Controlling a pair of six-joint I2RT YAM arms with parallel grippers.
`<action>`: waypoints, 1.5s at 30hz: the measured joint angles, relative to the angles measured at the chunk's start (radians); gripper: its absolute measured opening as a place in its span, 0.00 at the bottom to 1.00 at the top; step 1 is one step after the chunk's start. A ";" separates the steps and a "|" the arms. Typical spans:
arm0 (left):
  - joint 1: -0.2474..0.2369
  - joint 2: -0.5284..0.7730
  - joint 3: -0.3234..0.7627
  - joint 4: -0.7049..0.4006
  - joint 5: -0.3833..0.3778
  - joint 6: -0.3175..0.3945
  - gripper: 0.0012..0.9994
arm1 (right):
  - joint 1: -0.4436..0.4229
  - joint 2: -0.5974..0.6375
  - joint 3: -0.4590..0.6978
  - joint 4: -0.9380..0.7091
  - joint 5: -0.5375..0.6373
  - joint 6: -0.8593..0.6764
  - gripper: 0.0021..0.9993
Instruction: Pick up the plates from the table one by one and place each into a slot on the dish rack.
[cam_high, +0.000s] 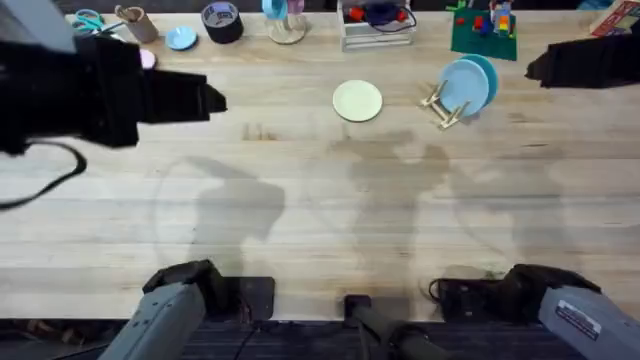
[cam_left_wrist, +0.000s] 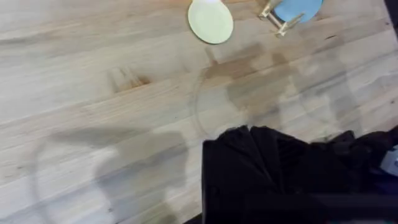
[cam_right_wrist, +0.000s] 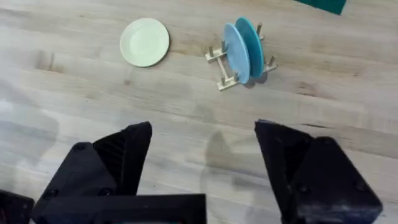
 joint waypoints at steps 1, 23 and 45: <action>0.000 0.017 0.000 0.001 0.007 -0.001 0.04 | 0.000 0.000 0.000 0.000 0.000 0.000 1.00; -0.348 0.686 0.004 0.539 0.231 -0.140 0.04 | 0.000 0.000 0.000 0.001 0.000 0.000 1.00; -0.428 1.010 0.004 1.023 0.270 -0.589 0.04 | 0.000 0.000 0.000 0.001 0.000 0.000 1.00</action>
